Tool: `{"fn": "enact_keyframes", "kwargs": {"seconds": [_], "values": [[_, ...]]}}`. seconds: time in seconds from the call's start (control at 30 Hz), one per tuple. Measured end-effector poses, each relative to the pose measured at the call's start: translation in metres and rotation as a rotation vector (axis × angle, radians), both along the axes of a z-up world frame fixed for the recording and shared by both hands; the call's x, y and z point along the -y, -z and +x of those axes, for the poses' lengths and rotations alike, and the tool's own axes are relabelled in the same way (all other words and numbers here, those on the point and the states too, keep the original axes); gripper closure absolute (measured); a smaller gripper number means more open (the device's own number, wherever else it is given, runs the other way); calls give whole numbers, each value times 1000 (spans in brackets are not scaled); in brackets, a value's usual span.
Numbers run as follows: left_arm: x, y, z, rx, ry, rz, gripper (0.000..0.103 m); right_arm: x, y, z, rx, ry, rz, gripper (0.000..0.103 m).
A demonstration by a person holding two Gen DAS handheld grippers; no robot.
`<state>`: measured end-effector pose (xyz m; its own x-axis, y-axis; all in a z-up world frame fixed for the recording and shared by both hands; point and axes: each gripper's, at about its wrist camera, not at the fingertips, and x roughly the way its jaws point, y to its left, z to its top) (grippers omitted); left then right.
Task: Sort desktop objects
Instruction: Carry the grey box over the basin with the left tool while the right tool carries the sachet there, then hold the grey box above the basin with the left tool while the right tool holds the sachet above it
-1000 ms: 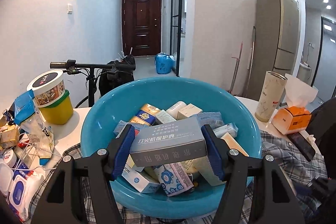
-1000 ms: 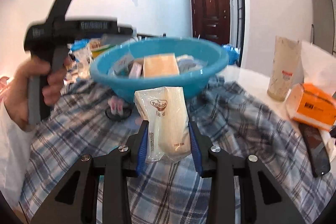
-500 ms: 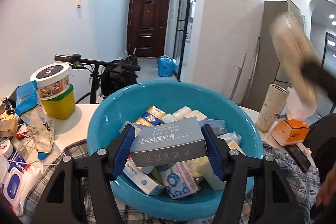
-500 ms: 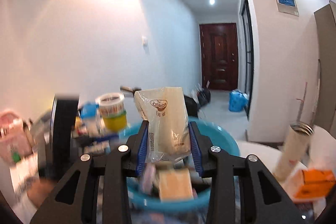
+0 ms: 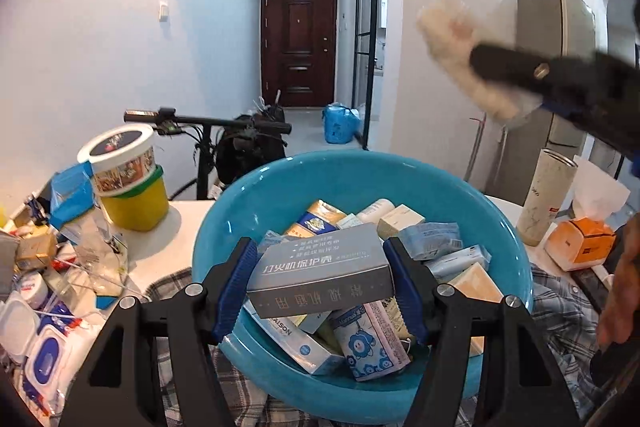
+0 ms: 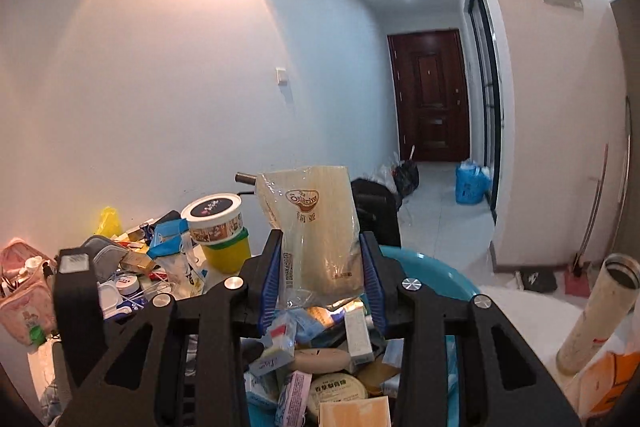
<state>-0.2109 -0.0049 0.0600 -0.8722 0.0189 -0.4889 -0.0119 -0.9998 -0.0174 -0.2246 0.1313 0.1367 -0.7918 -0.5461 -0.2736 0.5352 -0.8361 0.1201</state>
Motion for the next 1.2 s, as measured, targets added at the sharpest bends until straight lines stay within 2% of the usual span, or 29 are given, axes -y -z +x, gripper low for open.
{"fn": "enact_keyframes", "kwargs": {"seconds": [0.1, 0.2, 0.3, 0.37, 0.47, 0.87, 1.07, 1.2], "values": [[-4, -3, 0, -9, 16, 5, 35, -8, 4, -10, 31, 16, 21, 67], [-10, -9, -10, -2, 28, 7, 35, -19, 1, -12, 37, 13, 1, 67], [-24, -16, -23, -2, 22, -63, 35, -26, 2, -17, 44, 26, -5, 67], [-30, -21, -31, -5, 31, -81, 35, -29, 6, -22, 69, 23, -30, 67], [-31, -31, -43, -10, 43, -50, 35, -27, 7, -26, 71, 30, 7, 67], [-19, -36, -59, -15, 35, 4, 35, -39, 10, -20, 75, 47, -11, 67], [-21, -33, -60, -15, 31, -29, 35, -34, 13, -18, 74, 58, 17, 67], [-18, -31, -62, -1, 48, -11, 35, -33, 13, -17, 76, 63, 27, 67]]}}
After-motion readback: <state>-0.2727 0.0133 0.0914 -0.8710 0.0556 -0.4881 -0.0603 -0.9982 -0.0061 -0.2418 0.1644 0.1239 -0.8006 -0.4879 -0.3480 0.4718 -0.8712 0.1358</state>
